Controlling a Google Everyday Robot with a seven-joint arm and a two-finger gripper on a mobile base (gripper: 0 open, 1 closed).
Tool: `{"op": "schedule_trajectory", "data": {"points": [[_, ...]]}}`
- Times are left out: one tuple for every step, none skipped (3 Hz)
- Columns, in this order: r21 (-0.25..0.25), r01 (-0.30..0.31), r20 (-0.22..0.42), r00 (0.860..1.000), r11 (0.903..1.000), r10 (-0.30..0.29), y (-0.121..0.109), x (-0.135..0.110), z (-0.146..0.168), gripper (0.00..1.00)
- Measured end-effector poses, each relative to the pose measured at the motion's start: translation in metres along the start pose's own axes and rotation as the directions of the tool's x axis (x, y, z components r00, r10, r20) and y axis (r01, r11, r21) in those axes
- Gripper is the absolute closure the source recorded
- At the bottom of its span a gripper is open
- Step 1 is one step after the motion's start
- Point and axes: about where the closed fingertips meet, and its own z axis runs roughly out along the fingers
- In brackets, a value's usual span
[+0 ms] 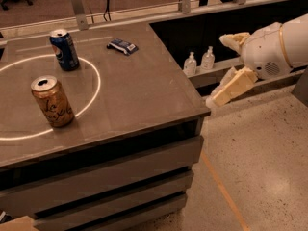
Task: Move pepsi can near rxbar blueberry
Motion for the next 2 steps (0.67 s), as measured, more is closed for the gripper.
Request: {"op": "schedule_trajectory", "data": {"points": [[0.024,-0.038,0.025,0.999,0.999,0.037,0.005,-0.015,0.016,0.0],[0.032,-0.103,0.087,0.991,0.9942,0.1,0.029,-0.07,0.066,0.0]]}}
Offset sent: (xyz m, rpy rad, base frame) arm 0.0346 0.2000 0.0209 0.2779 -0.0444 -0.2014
